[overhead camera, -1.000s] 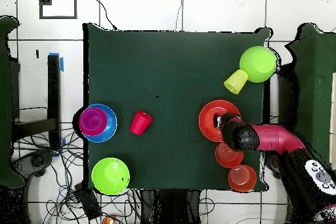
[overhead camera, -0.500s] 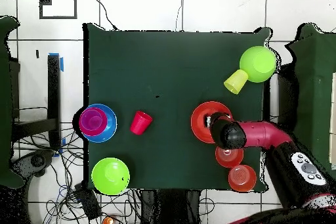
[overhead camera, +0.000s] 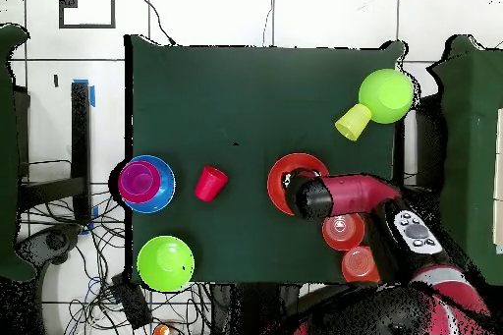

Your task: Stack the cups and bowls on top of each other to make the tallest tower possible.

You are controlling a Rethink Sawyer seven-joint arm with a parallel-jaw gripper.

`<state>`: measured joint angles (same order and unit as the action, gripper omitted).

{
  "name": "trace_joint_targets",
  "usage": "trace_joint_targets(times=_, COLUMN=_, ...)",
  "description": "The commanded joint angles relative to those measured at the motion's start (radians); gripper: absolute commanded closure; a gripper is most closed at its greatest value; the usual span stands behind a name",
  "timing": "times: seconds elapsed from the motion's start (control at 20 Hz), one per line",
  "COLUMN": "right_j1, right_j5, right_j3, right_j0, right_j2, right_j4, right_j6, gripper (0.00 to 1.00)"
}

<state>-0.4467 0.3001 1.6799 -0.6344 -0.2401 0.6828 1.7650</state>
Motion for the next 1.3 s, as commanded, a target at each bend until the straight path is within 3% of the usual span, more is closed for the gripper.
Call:
trace_joint_targets(times=0.05, right_j1=0.189, right_j5=0.005, right_j3=0.088, right_j0=0.196, right_j2=0.080, right_j4=-0.066, right_j6=0.264, gripper=0.00)
trace_joint_targets(times=0.8, right_j1=0.199, right_j5=0.012, right_j3=0.061, right_j0=0.335, right_j2=0.135, right_j4=-0.218, right_j6=0.346, gripper=0.00)
trace_joint_targets(times=1.3, right_j1=0.222, right_j5=0.010, right_j3=0.000, right_j0=0.397, right_j2=0.153, right_j4=-0.369, right_j6=0.371, gripper=0.00)
